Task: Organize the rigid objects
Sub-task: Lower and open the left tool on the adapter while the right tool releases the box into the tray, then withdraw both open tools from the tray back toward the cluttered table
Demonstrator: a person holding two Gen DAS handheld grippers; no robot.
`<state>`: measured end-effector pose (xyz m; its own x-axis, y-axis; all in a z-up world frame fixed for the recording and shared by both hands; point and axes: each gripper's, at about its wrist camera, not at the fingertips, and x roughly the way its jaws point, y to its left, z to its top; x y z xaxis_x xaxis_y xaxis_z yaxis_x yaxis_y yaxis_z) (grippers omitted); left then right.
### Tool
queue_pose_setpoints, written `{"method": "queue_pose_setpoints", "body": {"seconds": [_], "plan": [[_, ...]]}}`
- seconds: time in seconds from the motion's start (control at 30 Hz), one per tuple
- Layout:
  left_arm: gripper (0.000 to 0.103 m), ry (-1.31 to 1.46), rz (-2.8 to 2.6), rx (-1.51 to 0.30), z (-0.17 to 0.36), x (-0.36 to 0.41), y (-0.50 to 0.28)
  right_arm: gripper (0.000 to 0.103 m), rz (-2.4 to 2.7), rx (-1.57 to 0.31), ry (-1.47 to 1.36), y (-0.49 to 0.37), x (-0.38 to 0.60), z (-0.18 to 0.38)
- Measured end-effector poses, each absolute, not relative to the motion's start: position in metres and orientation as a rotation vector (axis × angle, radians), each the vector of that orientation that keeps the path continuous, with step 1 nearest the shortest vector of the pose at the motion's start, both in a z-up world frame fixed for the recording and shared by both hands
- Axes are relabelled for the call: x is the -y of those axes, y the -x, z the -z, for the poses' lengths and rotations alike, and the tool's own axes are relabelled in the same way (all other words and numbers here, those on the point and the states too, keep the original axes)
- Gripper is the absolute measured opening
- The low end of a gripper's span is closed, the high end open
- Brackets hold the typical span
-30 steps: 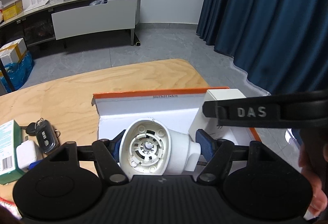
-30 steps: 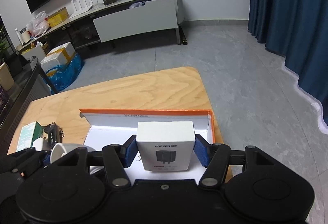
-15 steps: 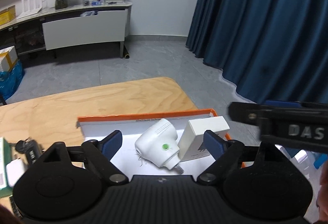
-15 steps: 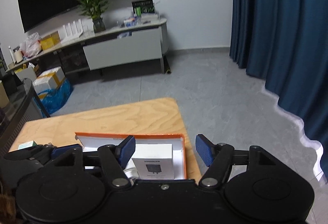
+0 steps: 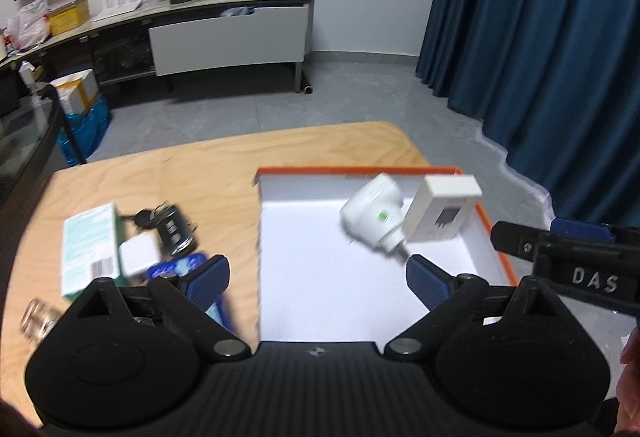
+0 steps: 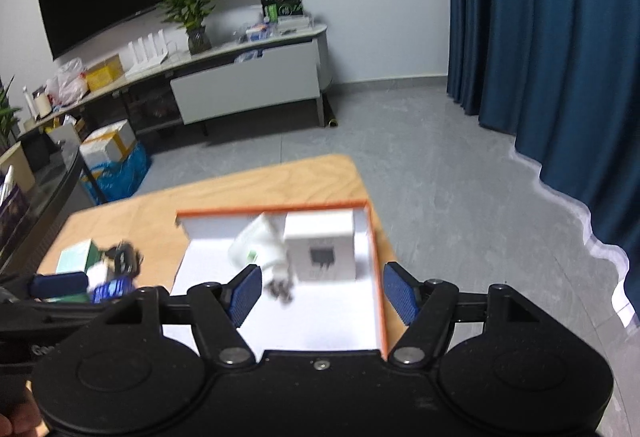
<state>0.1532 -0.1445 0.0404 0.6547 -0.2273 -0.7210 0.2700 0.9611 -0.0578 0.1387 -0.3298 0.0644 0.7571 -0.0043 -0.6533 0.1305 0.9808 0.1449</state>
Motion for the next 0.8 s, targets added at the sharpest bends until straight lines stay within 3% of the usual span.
{"method": "queue_pose_setpoints", "body": {"seconds": [0.8], "plan": [[0.099, -0.022, 0.170, -0.789, -0.041, 0.084, -0.103, 0.081, -0.050, -0.740, -0.120, -0.105, 0.262, -0.059]]}}
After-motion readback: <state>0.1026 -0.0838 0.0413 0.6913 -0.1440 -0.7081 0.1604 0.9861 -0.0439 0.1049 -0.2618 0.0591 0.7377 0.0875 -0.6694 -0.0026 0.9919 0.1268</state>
